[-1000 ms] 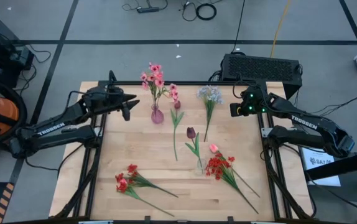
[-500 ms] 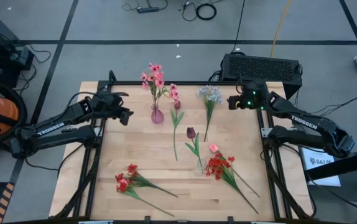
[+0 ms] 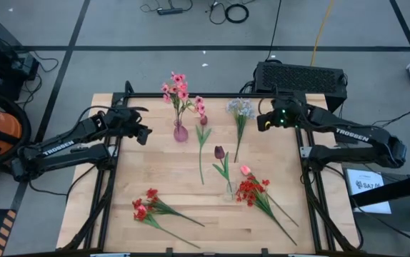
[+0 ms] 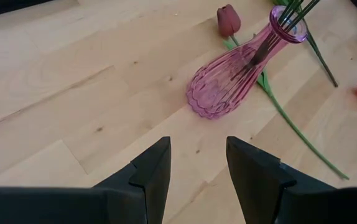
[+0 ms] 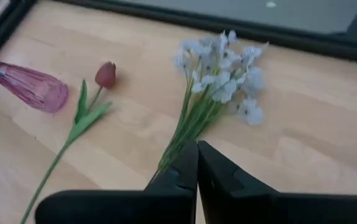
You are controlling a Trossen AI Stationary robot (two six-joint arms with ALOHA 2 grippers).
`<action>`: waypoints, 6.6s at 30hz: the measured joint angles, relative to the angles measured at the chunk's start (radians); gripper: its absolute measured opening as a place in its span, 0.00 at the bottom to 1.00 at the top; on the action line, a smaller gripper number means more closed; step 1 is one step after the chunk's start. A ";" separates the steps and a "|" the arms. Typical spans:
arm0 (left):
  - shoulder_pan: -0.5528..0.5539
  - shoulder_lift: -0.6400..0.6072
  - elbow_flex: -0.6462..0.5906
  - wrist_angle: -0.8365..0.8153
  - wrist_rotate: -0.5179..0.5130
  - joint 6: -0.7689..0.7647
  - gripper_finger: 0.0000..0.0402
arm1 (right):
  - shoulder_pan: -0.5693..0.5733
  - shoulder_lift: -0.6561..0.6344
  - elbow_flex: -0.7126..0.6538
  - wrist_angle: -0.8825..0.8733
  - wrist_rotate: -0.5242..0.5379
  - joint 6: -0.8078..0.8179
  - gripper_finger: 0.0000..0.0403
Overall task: Sort flowers into vase by color
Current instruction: Put the right red flowers into the transparent flower vase
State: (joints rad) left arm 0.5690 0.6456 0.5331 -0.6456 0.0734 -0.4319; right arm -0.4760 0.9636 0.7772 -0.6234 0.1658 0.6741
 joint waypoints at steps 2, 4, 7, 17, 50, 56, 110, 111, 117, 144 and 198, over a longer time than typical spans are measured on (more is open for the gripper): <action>0.000 0.000 0.000 0.000 0.000 0.000 0.40 | 0.013 0.027 0.022 -0.026 -0.003 0.033 0.00; 0.000 0.000 0.000 0.000 0.000 0.000 0.40 | 0.021 0.053 0.032 -0.048 -0.007 0.067 0.00; 0.000 0.000 0.000 0.000 0.000 -0.001 0.40 | 0.023 0.092 0.032 -0.097 -0.009 0.106 0.00; 0.000 0.000 0.000 0.000 0.000 0.000 0.40 | 0.072 0.188 0.031 -0.266 -0.061 0.207 0.00; 0.000 0.000 -0.001 -0.001 0.030 -0.005 0.40 | 0.893 0.194 0.031 -0.253 -0.261 0.823 0.32; -0.002 0.000 -0.001 -0.001 0.031 -0.008 0.40 | 1.093 0.214 0.031 -0.215 -0.224 0.988 0.32; -0.002 0.000 -0.001 -0.002 0.031 -0.034 0.40 | 1.295 0.713 0.053 0.095 -0.030 0.923 0.04; -0.002 0.000 -0.001 -0.002 0.031 -0.034 0.40 | 1.295 0.709 0.053 0.097 -0.029 0.938 0.03; -0.002 0.000 -0.001 -0.009 0.031 -0.033 0.40 | 1.306 0.654 0.048 0.087 -0.002 0.964 0.03; -0.002 0.000 -0.002 -0.053 0.031 -0.033 0.40 | 1.415 0.162 0.050 -0.317 0.542 1.069 0.00; -0.002 0.000 -0.002 0.009 0.023 -0.061 0.40 | 1.093 0.142 -0.198 1.557 0.446 -0.799 0.00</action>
State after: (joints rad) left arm 0.5669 0.6460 0.5316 -0.6369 0.0963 -0.4931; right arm 0.6174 1.1054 0.5792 0.9336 0.6118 -0.1253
